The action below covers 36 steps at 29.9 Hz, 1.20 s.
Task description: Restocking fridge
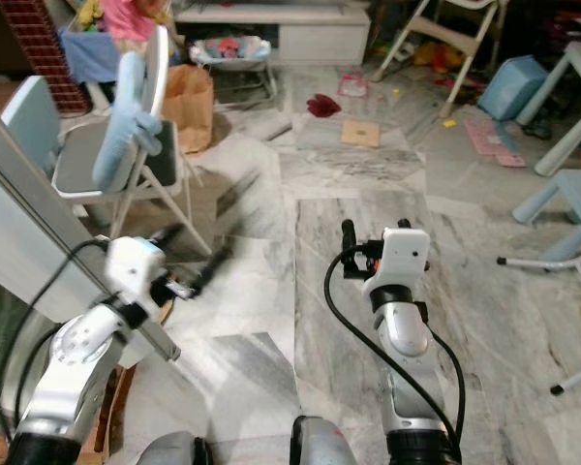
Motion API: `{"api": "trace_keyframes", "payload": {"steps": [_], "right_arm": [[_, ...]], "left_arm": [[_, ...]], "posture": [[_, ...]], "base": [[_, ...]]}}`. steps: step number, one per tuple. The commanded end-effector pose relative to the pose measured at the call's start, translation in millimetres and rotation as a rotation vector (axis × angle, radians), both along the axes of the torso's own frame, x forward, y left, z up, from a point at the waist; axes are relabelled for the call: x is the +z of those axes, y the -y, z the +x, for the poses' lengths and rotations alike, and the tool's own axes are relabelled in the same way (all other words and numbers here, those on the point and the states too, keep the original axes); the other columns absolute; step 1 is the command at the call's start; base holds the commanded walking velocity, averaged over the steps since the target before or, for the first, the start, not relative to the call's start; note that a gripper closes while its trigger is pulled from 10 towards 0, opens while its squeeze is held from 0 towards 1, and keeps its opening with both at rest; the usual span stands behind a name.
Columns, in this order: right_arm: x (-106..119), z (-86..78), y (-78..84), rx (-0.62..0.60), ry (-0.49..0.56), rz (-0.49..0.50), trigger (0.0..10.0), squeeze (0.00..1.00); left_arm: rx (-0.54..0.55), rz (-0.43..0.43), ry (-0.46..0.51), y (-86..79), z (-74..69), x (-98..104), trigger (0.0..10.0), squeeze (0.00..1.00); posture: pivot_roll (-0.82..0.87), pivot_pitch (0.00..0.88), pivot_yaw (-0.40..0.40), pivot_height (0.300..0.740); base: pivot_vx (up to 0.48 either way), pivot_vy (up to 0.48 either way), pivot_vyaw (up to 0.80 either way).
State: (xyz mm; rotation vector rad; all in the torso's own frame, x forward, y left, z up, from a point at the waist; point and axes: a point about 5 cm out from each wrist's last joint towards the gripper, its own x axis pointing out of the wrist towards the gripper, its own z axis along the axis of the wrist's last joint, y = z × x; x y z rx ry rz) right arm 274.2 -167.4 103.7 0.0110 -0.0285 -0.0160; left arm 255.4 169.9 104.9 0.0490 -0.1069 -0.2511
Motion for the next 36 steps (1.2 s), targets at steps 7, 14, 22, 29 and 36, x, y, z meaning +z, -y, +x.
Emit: {"api": "trace_keyframes", "payload": {"steps": [7,14,22,29,36], "right_arm": [[2,3.7,1.7,0.021,0.017,-0.025,10.0,0.0],[1,3.8,2.1,0.018,0.019,-0.026,10.0,0.0],[1,4.8,2.0,0.017,0.02,-0.024,10.0,0.0],[0,5.5,1.6,0.017,0.023,-0.004,10.0,0.0],[1,6.0,-0.2,0.031,0.029,-0.015,10.0,0.0]], "left_arm": [[0.387,-0.052,-0.118,-59.8,-25.4,-13,10.0,0.0],[0.688,0.021,-0.209,-115.1,-26.9,-27,10.0,0.0],[0.754,0.037,-0.098,-135.5,9.8,5,10.0,0.0],[0.663,0.039,-0.086,-110.4,32.2,8,10.0,0.0],[0.564,0.103,-0.074,-84.2,35.4,0,10.0,0.0]], "posture": [[0.02,0.071,-0.022,0.74],[0.02,0.068,-0.019,0.74],[0.02,0.07,-0.027,0.74],[0.02,0.072,-0.023,0.74],[0.02,0.072,-0.02,0.74]], "base": [[0.0,0.0,0.0],[0.0,0.0,0.0],[0.0,0.0,0.0],[0.0,0.0,0.0],[0.0,0.48,0.0]]}}
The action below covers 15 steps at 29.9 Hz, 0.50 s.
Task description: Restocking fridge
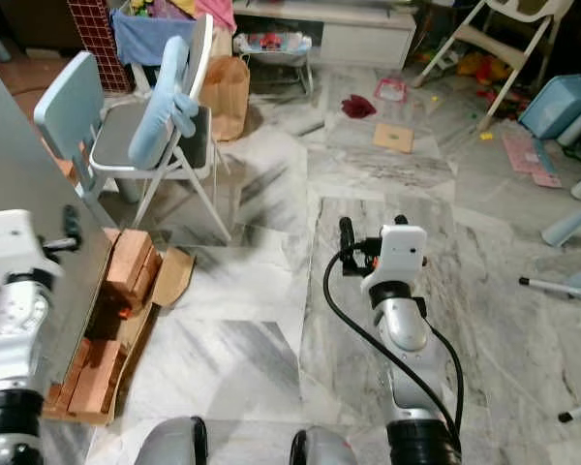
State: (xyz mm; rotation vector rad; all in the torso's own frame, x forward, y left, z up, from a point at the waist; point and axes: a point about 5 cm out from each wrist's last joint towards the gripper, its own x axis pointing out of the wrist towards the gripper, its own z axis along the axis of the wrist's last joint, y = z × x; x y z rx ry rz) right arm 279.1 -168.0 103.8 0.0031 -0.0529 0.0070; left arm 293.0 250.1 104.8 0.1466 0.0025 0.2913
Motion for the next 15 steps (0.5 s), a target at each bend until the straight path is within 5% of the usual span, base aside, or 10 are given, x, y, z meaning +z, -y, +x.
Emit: {"api": "trace_keyframes", "payload": {"steps": [1,8,15], "right_arm": [[0,1.2,-0.9,0.009,0.005,-0.007,10.0,0.0],[1,2.1,-3.4,0.027,0.013,-0.014,10.0,0.0],[1,3.0,-1.6,0.017,0.009,-0.004,10.0,0.0]], "left_arm": [[0.014,0.023,0.003,-4.0,-2.2,0,10.0,0.0],[-0.027,0.008,-0.009,13.2,-10.7,-9,10.0,0.0],[-0.062,0.004,-0.011,17.9,-16.8,-12,10.0,0.0]], "posture": [[0.02,0.072,-0.02,0.74],[0.02,0.067,-0.025,0.74],[0.03,0.069,-0.027,0.74]], "base": [[0.0,0.48,0.0],[0.0,0.48,0.74],[0.0,0.48,0.0]]}}
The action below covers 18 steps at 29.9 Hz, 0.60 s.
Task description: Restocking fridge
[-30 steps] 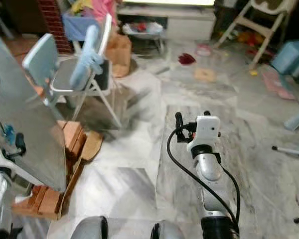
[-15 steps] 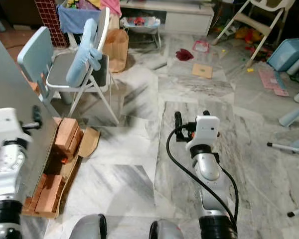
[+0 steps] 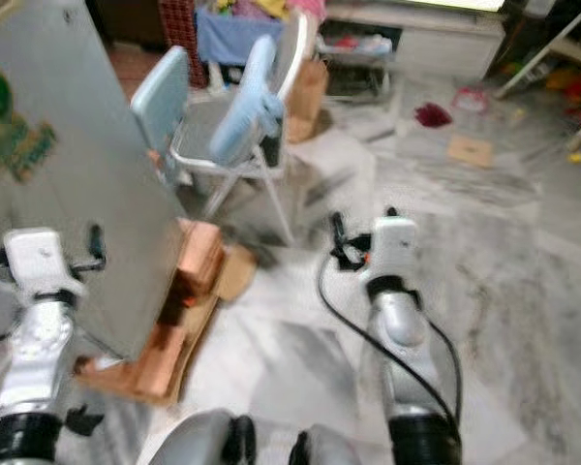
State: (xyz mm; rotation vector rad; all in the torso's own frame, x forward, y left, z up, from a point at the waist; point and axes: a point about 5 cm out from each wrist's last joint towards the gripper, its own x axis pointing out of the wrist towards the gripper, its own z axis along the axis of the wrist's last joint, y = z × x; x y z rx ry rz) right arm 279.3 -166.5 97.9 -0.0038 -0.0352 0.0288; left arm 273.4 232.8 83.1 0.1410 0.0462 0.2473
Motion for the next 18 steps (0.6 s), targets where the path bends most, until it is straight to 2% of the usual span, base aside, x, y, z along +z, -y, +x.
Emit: {"api": "trace_keyframes", "payload": {"steps": [1,5,15,16,18], "right_arm": [[7,2.8,-0.1,-0.005,0.027,0.003,10.0,0.0],[6,4.1,0.4,-0.01,0.027,0.003,10.0,0.0],[6,4.9,1.2,-0.016,0.025,0.002,10.0,0.0],[6,4.9,1.3,-0.016,0.024,0.001,10.0,0.0],[6,4.9,1.0,-0.015,0.024,0.001,10.0,0.0]], "left_arm": [[-0.022,0.015,0.035,0.6,2.8,10,10.0,0.0],[-0.078,-0.002,0.059,8.9,0.5,13,10.0,0.0],[-0.144,-0.048,0.048,16.9,-8.6,10,10.0,0.0],[-0.165,-0.053,0.042,18.2,-10.5,8,10.0,0.0],[-0.277,-0.057,0.022,25.4,-17.1,5,10.0,0.0]], "posture": [[0.03,0.069,-0.027,0.74],[0.03,0.069,-0.026,0.74],[0.03,0.073,-0.025,0.74],[0.03,0.075,-0.025,0.74],[0.03,0.075,-0.025,0.74]], "base": [[0.0,0.48,0.0],[0.0,0.406,0.0],[0.0,0.0,0.0],[0.0,0.0,0.0],[0.0,0.0,0.0]]}}
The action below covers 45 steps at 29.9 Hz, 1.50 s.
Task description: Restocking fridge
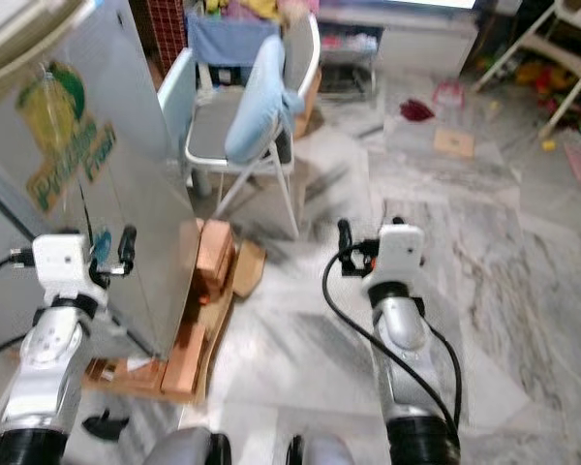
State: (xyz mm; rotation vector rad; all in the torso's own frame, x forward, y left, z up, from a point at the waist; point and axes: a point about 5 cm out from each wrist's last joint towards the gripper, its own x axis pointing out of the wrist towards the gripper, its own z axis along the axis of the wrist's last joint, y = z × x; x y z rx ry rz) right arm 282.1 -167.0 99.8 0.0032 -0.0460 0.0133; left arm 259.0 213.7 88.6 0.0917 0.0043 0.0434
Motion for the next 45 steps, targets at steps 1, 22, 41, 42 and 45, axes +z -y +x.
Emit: {"api": "trace_keyframes", "payload": {"steps": [1,22,41,42,45], "right_arm": [[4,2.0,0.5,0.001,0.013,-0.007,10.0,0.0],[2,2.9,-0.9,0.019,0.002,-0.023,10.0,0.0],[4,5.4,-1.6,0.02,0.004,-0.025,10.0,0.0],[4,5.4,-1.5,0.019,0.006,-0.025,10.0,0.0],[5,3.5,-0.3,0.011,0.01,-0.024,10.0,0.0]], "left_arm": [[-0.104,-0.001,-0.015,8.3,-4.3,-1,10.0,0.0],[0.249,0.101,-0.115,-66.6,-21.1,-16,10.0,0.0],[0.185,0.059,-0.068,-57.2,6.2,-12,10.0,0.0],[0.186,0.058,-0.063,-57.3,8.9,-11,10.0,0.0],[0.211,0.099,-0.038,-59.7,18.9,-4,10.0,0.0]], "posture": [[0.03,0.078,-0.025,0.74],[0.03,0.08,-0.026,0.74],[0.03,0.09,-0.031,0.74],[0.03,0.09,-0.031,0.74],[0.02,0.091,-0.027,0.74]], "base": [[0.0,0.0,0.0],[0.0,0.0,0.0],[0.0,0.0,0.0],[0.0,0.0,0.0],[0.0,0.0,0.0]]}}
